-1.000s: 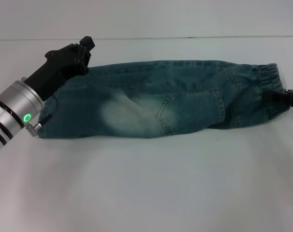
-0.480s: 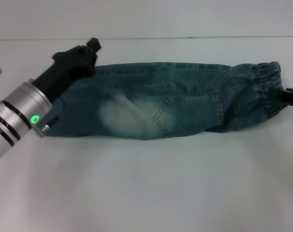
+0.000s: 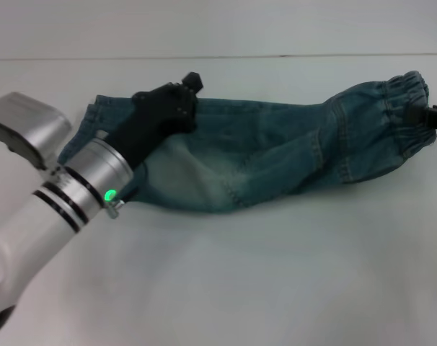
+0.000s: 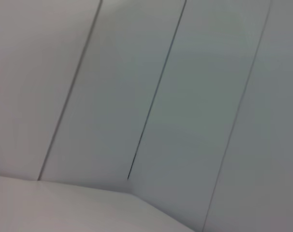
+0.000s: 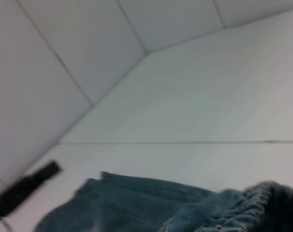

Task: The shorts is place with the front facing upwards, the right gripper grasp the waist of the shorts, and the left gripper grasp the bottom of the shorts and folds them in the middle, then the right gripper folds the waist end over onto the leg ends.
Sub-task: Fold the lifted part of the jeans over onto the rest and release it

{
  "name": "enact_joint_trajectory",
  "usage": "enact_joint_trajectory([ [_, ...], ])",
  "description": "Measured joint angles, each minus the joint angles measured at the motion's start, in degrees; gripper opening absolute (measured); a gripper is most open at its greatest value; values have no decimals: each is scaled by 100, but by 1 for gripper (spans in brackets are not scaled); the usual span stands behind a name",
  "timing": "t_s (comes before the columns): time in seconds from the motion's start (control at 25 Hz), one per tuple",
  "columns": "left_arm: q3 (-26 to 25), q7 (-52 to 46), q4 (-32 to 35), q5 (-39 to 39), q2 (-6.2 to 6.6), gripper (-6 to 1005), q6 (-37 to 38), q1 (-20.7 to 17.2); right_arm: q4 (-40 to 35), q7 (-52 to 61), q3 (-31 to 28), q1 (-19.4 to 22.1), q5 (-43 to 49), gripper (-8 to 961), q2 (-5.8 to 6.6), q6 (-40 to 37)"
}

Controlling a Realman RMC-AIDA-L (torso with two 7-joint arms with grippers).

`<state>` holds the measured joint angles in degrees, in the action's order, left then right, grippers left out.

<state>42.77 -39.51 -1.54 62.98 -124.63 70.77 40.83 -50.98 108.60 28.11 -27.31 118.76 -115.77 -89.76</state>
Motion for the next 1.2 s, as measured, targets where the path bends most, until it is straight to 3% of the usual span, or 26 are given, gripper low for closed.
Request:
enact_joint_trajectory([
  [0.28,-770,1538,-1136,55,0,0,-487,552,-992,385,34,-78,-406,70,-7,-1147],
  [0.64,-789,1673,-1372,321,0,1,-750,617,-1795,862,59,-576,-718,66,63,-1855],
  [0.88,-907,1656,-1608,636,-1,1,-738,639,-2038,1086,171,-1330,-455,66,83,-1683],
  [1.04,-1483,1670,-1816,1302,0,1,-712,620,-2038,1160,464,-1693,-232,66,34,-1243],
  [1.2,-2087,1713,-1938,2023,0,0,-791,599,-1920,1144,1175,-1925,-30,65,-73,-767],
])
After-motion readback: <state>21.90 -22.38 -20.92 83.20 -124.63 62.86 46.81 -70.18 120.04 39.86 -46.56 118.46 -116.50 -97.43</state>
